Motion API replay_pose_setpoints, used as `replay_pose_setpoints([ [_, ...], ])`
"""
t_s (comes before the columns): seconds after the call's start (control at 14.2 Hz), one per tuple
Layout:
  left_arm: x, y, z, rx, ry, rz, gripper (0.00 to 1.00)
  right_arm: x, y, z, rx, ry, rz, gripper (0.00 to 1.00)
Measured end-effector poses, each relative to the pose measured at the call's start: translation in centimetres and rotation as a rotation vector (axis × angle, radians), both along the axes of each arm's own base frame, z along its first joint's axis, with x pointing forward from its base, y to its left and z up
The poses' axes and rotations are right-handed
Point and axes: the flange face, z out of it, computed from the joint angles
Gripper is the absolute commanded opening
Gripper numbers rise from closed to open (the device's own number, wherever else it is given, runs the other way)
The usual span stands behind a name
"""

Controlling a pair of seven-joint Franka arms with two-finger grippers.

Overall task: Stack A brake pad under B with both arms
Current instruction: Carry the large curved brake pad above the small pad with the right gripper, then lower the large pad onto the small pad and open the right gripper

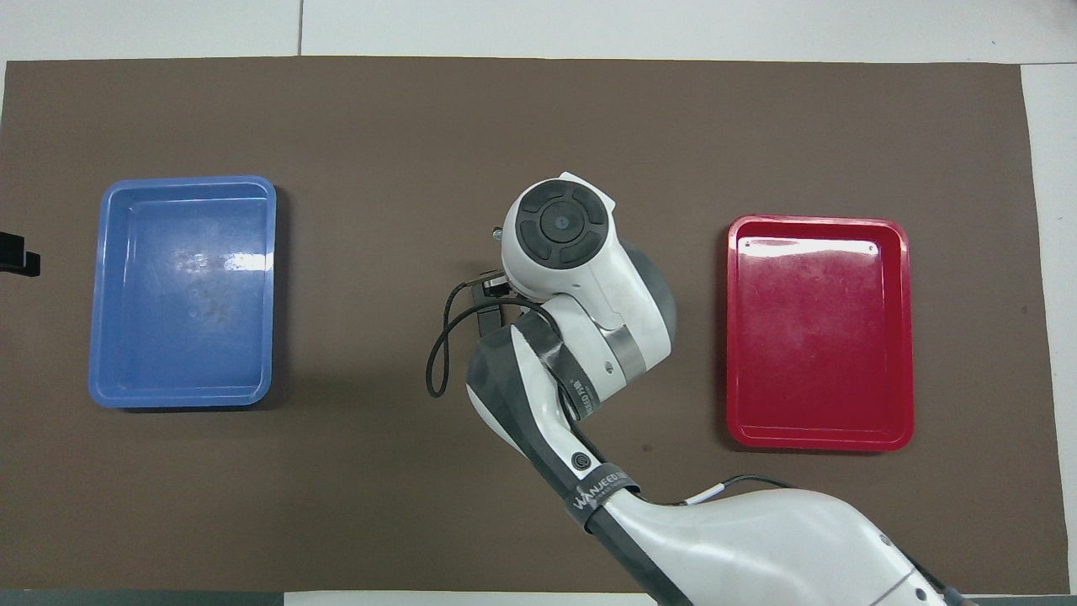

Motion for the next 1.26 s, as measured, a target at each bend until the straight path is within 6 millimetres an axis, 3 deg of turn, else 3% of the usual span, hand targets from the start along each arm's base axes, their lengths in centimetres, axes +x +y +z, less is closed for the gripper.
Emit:
replay_pose_setpoints([
  [0.14,0.1,-1.6,0.3,0.0,-0.003,-0.028,1.0,-0.6,2.1,-2.7,0.009,-0.007,-0.004,0.1],
  [0.35,0.0,-5.3,0.2,0.001,0.013,-0.087,1.0,-1.4,3.2,-3.5,0.008,-0.001,0.004,0.1],
  [0.49,-0.1,-6.3,0.2,0.003,0.024,-0.102,1.0,-1.8,3.4,-4.0,0.008,-0.002,0.009,0.11],
  [1.26,-0.4,-5.4,-0.3,0.001,0.056,-0.086,1.0,-2.5,3.1,-5.4,0.004,0.008,0.009,0.21],
])
